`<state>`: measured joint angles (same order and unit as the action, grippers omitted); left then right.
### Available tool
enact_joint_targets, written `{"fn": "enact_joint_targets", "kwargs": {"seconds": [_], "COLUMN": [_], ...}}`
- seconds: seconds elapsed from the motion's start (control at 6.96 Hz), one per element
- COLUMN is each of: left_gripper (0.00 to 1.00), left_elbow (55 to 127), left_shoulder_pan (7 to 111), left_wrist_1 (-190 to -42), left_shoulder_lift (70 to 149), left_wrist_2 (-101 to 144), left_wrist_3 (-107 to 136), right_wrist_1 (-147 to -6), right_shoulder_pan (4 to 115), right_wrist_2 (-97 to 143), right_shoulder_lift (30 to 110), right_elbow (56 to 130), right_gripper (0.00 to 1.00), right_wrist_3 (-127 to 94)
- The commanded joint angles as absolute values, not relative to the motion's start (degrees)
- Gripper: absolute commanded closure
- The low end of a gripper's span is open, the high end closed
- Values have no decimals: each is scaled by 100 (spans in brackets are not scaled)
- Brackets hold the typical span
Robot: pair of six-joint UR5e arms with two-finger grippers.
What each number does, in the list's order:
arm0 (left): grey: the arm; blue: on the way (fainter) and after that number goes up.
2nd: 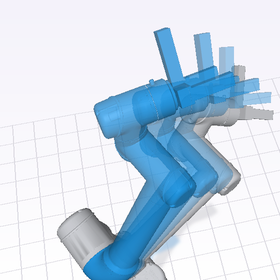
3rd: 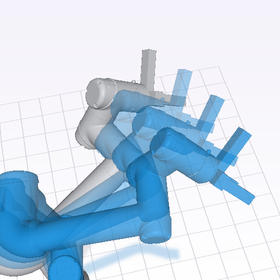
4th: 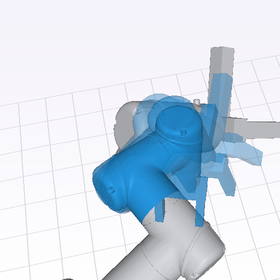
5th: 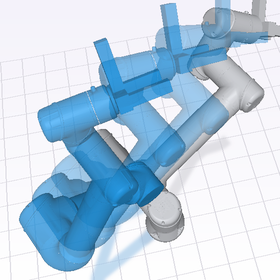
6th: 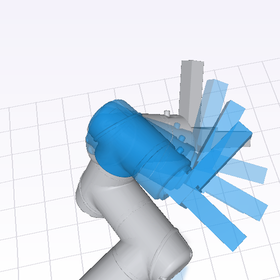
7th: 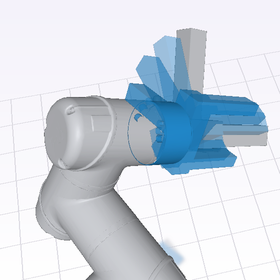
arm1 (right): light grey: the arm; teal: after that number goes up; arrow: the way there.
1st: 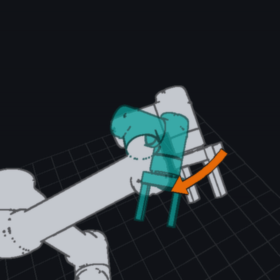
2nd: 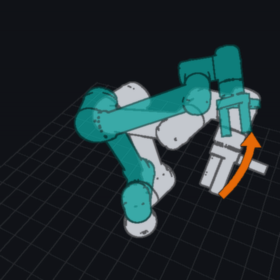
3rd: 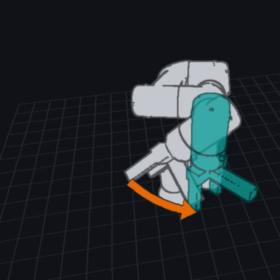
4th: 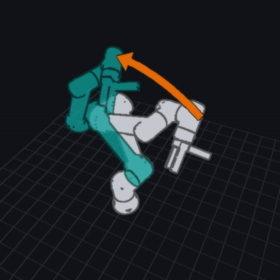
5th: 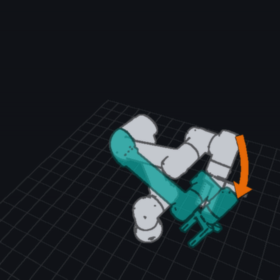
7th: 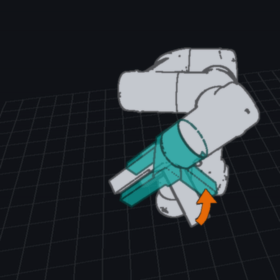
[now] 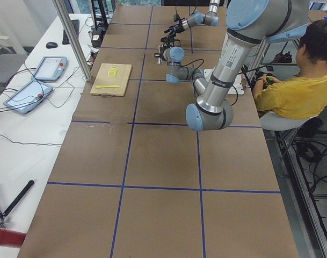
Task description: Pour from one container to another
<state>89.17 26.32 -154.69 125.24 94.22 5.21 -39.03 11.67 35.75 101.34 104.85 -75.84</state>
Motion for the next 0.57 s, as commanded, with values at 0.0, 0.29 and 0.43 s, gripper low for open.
{"fn": "enact_joint_targets", "kwargs": {"seconds": [0.0,0.29,0.43], "left_gripper": [100,100,100], "left_elbow": [8921,8921,8921], "left_shoulder_pan": [2628,2628,2628], "left_wrist_1": [-15504,-15504,-15504], "left_shoulder_lift": [12516,12516,12516], "left_wrist_2": [9422,9422,9422], "left_wrist_3": [527,527,519], "right_wrist_1": [-3894,-3894,-3894], "right_shoulder_pan": [1029,906,879], "right_wrist_2": [3279,3147,3138], "right_shoulder_lift": [9933,9871,9844], "right_elbow": [10030,9853,9739], "right_gripper": [0,0,0], "right_wrist_3": [-7734,-7813,-7831]}}
